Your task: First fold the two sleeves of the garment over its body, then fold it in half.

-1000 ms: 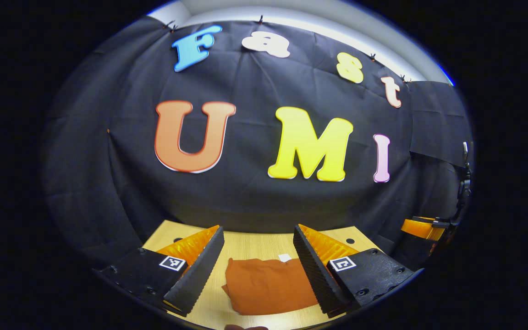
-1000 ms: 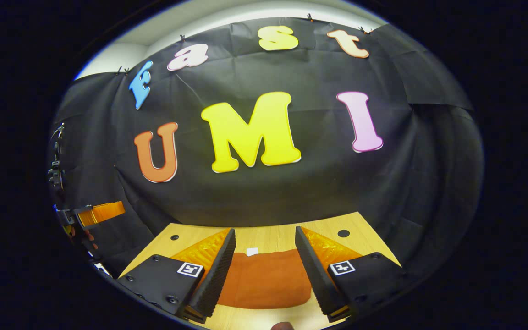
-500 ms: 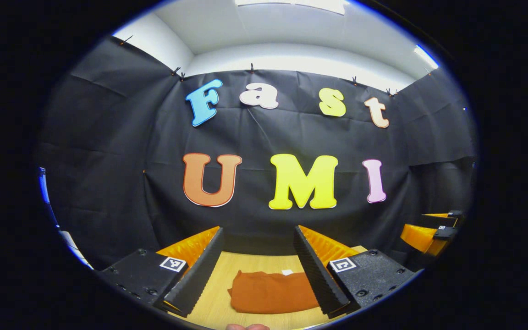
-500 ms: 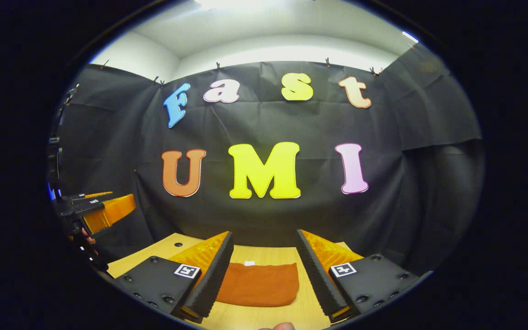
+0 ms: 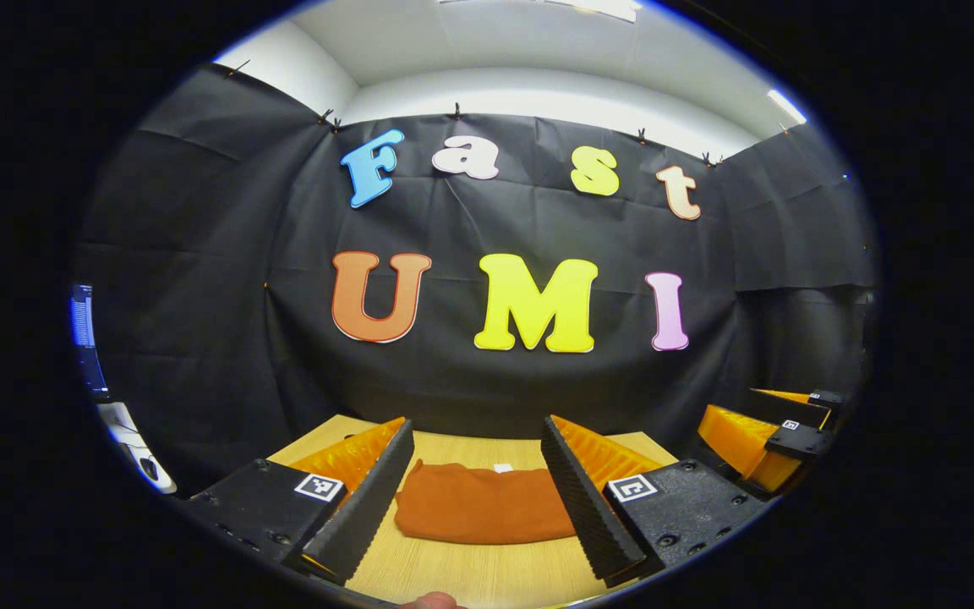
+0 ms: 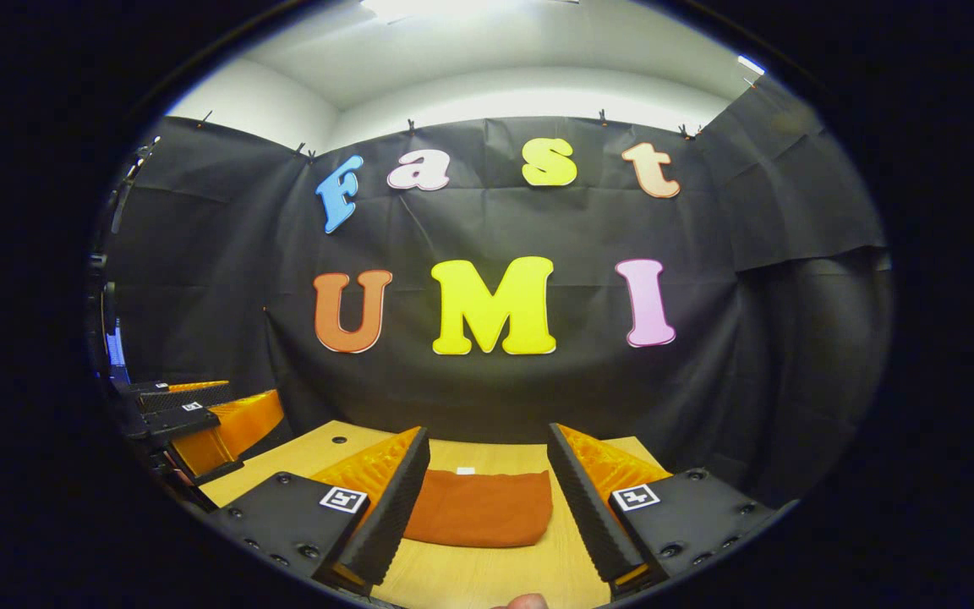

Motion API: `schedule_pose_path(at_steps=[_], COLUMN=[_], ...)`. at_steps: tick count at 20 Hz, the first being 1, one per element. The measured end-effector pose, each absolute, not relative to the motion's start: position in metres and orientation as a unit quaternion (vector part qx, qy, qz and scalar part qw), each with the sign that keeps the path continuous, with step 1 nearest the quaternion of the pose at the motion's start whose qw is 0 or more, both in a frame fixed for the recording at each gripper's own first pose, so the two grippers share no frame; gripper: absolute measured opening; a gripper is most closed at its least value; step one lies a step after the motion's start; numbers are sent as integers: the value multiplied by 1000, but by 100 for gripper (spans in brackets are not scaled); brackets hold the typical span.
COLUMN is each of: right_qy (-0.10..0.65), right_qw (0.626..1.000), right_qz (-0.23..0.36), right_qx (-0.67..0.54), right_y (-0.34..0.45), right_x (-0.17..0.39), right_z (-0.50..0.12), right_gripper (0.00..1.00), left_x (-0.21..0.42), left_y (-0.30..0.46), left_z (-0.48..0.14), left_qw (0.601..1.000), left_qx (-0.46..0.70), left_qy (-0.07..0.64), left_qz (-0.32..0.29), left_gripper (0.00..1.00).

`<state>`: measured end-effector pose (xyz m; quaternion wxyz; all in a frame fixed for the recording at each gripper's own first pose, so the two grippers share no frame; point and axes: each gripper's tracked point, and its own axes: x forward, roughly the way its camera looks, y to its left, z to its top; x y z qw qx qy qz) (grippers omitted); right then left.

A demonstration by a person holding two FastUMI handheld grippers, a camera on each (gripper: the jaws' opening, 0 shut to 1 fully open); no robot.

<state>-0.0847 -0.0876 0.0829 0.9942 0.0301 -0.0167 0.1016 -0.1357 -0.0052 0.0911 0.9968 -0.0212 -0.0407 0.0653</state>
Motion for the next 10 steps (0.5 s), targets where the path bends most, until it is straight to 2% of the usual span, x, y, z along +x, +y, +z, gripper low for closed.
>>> schedule_pose_path(at_steps=[1,6,8,9,10], right_qy=[-22,-12,-5,-4,-6], right_qw=[995,997,997,998,998], right_qz=[96,78,69,65,62], right_qx=[28,20,27,27,30], right_y=[-91,-103,-105,-106,-106], right_x=[-87,-83,-79,-73,-70], right_z=[80,61,59,57,59], right_gripper=[89,89,89,89,89], left_x=[-132,-120,-95,-92,-89], left_y=[-11,-19,-13,-10,-7], left_z=[87,73,57,57,56], left_qw=[997,998,999,999,999], left_qx=[-24,-31,-23,-16,-13], left_qy=[-40,-26,-28,-27,-27], left_qz=[59,40,35,36,34], left_gripper=[98,98,98,100,98])
